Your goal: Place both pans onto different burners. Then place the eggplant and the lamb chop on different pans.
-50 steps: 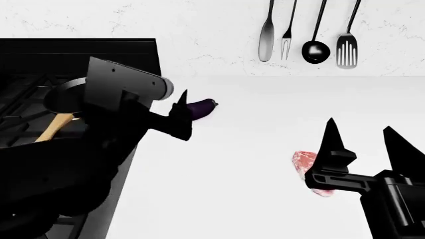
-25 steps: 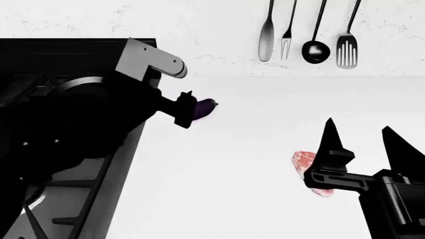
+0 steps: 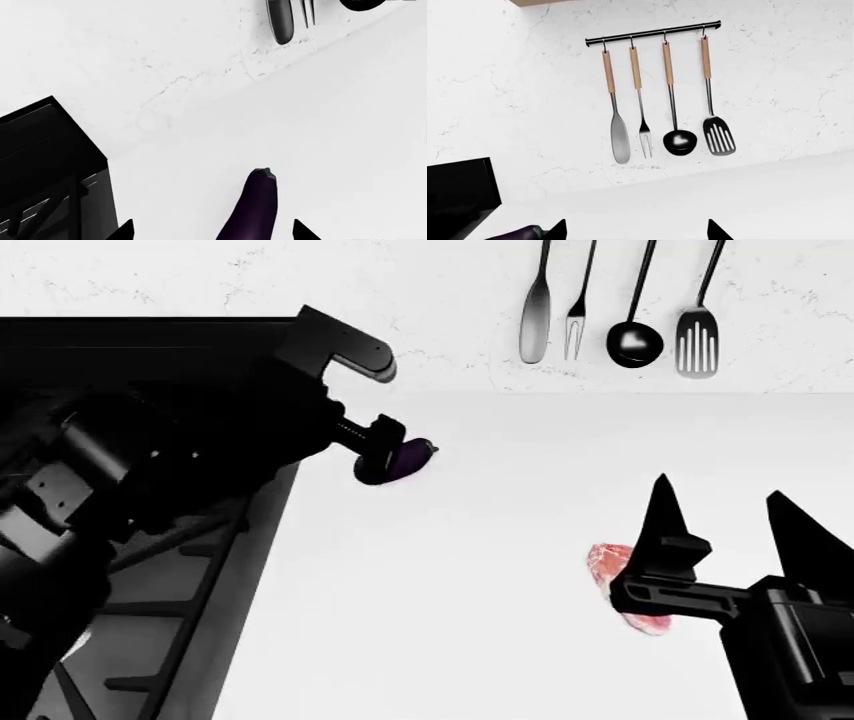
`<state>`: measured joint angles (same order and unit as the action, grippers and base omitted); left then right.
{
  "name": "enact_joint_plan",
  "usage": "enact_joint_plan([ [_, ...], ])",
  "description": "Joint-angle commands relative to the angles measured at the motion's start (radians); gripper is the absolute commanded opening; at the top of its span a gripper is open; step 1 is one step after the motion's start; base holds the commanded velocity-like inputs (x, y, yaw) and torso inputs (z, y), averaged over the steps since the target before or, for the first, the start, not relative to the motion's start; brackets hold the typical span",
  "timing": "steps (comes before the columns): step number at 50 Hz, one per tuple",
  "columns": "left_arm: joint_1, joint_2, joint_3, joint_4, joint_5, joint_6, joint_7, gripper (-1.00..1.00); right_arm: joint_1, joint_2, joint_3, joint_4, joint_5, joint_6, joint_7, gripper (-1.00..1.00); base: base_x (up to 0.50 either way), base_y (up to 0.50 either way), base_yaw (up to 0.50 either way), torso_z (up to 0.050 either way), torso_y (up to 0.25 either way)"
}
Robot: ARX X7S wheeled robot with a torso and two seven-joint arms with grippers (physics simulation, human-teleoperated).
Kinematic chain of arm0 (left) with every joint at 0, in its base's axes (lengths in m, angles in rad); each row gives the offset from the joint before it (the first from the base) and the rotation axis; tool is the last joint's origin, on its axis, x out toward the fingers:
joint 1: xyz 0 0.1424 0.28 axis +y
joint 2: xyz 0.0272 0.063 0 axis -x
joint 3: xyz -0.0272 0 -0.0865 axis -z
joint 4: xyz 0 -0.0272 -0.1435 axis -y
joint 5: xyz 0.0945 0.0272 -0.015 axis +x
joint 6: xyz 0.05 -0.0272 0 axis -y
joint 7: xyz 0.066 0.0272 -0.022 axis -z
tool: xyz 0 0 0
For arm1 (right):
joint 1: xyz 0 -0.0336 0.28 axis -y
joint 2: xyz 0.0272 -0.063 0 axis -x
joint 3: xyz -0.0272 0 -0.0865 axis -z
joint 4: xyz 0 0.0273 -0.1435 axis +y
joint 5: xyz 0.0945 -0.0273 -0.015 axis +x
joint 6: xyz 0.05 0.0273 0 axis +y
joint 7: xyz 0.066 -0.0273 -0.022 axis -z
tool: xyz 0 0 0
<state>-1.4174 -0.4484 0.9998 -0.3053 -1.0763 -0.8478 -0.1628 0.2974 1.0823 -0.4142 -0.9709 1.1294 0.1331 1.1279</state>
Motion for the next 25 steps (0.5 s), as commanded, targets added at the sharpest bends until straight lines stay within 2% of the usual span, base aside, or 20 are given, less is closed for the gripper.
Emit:
enact_joint_plan([
  [1,-0.062,0.085,0.065,-0.182,0.073,0.013,0.125,1.0,0.004,-0.006,-0.005,0.009,0.0,0.001,-0.004,1.0,0.0,0.0,0.0,0.0,0.0],
  [11,-0.083,0.176,0.097,-0.384,0.128,0.079,0.229,1.0,-0.016,0.005,0.003,0.014,-0.005,-0.018,-0.008,1.0,0.0,0.0,0.0,0.0,0.0],
  [25,-0.048,0.217,0.122,-0.448,0.142,0.13,0.33,1.0,0.013,-0.008,-0.011,0.02,0.006,0.008,-0.005,1.0,0.0,0.0,0.0,0.0,0.0],
])
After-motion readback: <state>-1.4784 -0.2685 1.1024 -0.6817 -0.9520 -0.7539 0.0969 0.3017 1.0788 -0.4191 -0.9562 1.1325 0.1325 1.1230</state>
